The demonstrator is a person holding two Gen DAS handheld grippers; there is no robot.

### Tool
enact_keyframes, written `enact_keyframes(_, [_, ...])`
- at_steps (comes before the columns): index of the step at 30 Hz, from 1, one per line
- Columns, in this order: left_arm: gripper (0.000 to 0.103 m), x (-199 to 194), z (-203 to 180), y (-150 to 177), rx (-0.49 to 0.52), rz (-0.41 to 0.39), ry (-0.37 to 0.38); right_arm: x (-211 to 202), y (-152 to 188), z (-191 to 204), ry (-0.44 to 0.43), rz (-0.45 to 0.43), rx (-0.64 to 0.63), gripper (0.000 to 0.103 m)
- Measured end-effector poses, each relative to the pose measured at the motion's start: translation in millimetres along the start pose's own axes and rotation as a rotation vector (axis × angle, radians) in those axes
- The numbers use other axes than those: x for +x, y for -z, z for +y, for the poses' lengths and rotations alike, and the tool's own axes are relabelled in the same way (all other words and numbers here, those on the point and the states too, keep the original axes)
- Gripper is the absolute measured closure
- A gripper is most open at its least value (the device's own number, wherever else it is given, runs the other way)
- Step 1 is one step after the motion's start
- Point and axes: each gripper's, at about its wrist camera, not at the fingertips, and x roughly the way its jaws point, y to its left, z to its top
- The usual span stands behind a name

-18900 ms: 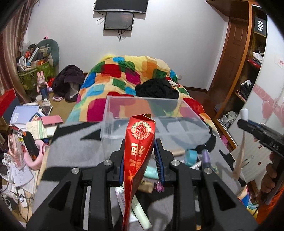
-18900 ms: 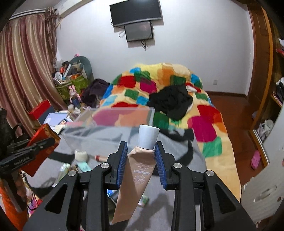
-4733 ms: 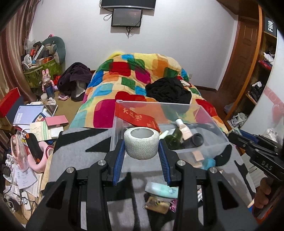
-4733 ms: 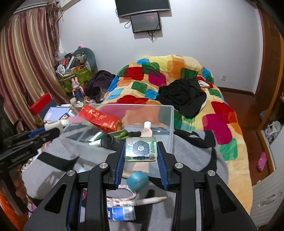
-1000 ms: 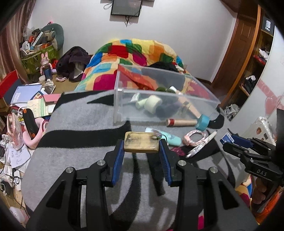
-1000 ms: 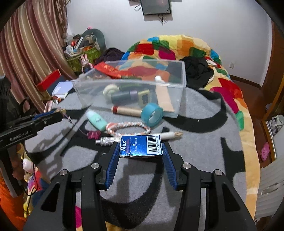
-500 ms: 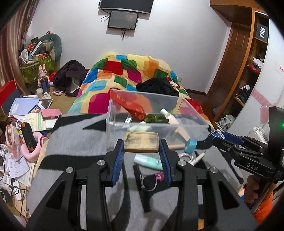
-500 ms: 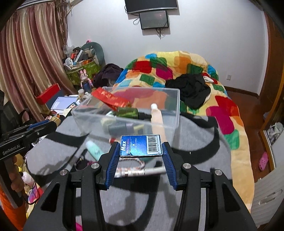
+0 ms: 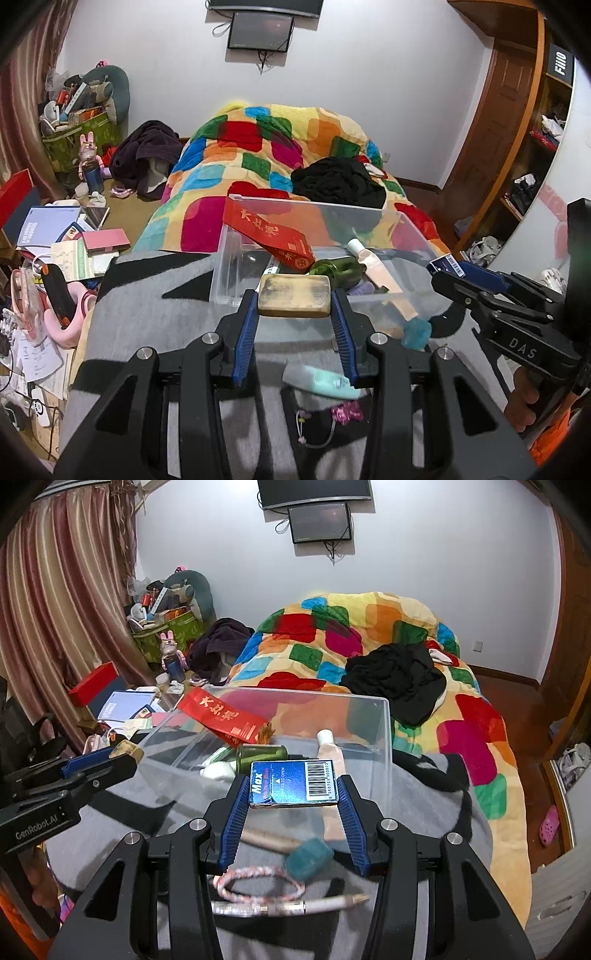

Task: Organize objects
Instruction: 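Lower the wooden block and staple box into the clear box and open both grippers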

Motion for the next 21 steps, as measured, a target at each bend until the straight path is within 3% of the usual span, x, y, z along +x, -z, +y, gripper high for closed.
enact_keyframes(13, [0.064, 54, 8, -16, -0.017, 0.108, -0.006, 57, -8, -7, 0.043, 0.121, 0.005, 0.059])
enact_keyframes(21, [0.061, 56, 4, -15, 0.003, 0.107, -0.016, 65, -9, -6, 0.045, 0.149, 0.006, 0.058])
